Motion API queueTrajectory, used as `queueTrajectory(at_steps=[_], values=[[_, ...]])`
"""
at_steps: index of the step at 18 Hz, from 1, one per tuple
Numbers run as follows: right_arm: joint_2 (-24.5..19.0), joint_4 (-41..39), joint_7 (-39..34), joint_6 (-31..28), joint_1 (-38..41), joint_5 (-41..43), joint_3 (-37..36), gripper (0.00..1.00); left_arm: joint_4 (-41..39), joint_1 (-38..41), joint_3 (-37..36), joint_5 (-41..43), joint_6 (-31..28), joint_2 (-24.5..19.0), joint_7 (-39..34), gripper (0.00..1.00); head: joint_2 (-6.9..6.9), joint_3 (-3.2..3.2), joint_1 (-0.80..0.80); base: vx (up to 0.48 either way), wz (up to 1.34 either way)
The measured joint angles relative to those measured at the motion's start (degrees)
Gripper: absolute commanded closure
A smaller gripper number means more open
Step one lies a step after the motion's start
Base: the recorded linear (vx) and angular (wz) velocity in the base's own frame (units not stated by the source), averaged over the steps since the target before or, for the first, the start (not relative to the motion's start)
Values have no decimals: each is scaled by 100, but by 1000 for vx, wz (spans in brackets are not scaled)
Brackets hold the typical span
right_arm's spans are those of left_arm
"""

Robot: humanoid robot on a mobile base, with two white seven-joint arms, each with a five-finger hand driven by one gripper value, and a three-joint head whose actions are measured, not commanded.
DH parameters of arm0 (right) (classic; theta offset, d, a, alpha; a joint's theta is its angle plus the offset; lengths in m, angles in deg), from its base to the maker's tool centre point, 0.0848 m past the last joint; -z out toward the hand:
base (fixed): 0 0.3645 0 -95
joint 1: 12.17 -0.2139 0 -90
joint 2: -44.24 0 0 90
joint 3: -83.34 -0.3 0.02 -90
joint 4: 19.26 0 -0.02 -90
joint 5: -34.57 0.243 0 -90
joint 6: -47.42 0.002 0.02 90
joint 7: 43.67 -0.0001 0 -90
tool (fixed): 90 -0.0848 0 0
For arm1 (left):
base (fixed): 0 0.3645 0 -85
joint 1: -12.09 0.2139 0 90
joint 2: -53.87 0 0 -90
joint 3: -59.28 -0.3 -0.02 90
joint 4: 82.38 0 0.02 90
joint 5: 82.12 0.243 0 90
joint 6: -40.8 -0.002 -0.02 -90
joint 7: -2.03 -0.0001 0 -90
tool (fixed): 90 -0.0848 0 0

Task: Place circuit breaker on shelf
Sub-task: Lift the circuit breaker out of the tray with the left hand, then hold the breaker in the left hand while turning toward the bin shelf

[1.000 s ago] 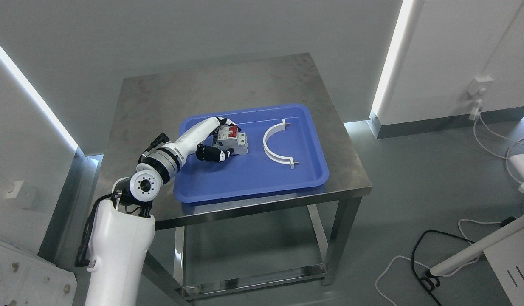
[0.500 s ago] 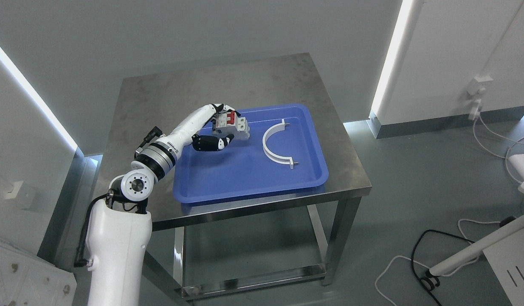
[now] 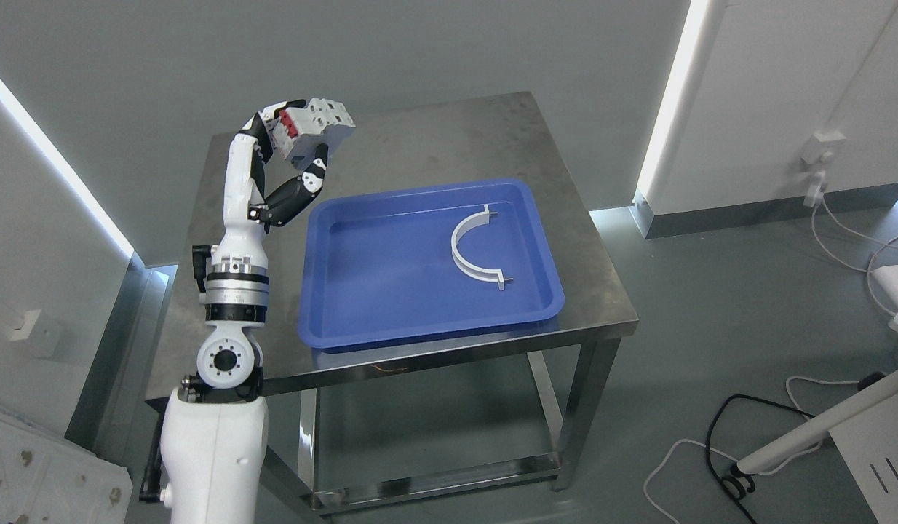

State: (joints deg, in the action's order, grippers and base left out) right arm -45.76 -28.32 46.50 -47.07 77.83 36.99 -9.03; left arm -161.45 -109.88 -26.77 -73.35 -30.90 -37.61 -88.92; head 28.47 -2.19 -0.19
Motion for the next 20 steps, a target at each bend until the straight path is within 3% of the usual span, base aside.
queueTrajectory(at_steps=[9, 20], values=[[0, 0, 0, 0, -2, 1, 0, 0, -943, 1325, -23, -449, 322, 88, -96, 83, 0, 0, 0, -62, 15], [0, 0, -4, 0, 1, 0, 0, 0, -1525, 1999, 99, -532, 1015, 128, 1050, 83, 0, 0, 0, -244, -88]])
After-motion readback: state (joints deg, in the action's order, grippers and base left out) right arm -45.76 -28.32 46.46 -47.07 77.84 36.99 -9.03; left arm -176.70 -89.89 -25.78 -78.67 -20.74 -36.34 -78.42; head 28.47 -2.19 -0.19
